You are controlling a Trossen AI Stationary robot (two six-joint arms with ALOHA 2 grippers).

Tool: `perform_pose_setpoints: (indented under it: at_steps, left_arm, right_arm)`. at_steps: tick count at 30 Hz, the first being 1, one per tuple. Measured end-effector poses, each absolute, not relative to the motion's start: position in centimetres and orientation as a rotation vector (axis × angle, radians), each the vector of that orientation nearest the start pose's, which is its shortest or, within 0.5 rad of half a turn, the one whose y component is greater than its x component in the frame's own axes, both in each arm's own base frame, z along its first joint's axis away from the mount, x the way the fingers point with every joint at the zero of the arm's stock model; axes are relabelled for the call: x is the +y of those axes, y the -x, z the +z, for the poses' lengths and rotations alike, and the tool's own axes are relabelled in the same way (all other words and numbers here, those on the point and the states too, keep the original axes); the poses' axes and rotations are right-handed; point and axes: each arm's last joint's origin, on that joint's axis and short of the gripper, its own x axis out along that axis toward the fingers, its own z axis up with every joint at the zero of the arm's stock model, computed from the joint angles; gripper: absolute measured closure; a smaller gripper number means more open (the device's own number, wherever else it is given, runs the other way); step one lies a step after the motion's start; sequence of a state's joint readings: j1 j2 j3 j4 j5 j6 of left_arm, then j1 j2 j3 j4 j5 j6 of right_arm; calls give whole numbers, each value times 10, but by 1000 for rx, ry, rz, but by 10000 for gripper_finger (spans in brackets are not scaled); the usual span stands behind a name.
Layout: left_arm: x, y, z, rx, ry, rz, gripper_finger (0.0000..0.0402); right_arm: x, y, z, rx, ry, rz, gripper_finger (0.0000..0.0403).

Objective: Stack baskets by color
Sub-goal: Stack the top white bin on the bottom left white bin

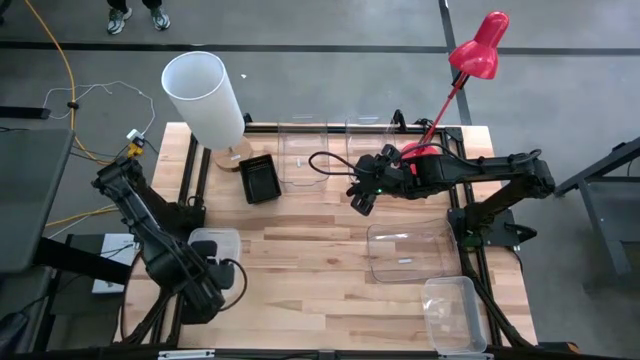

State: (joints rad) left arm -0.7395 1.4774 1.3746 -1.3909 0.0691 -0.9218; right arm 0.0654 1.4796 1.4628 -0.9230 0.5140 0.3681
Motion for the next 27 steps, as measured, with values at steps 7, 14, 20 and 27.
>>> perform_pose_setpoints:
  at_steps: [7, 14, 20, 27]
  left_arm:
    - [-175, -188, 288, 1553, 196, 23, 210]
    - [-171, -186, 275, 1575, 160, 69, 227]
    - [-171, -186, 274, 1576, 155, 61, 332]
    - [-170, -184, 275, 1583, 145, 70, 392]
  right_arm:
    - [5, -297, 347, 809, -84, -580, 167]
    - [5, -297, 347, 809, -85, -580, 167]
    - [5, -297, 347, 808, -85, -580, 167]
    - [5, -297, 347, 808, -86, -581, 167]
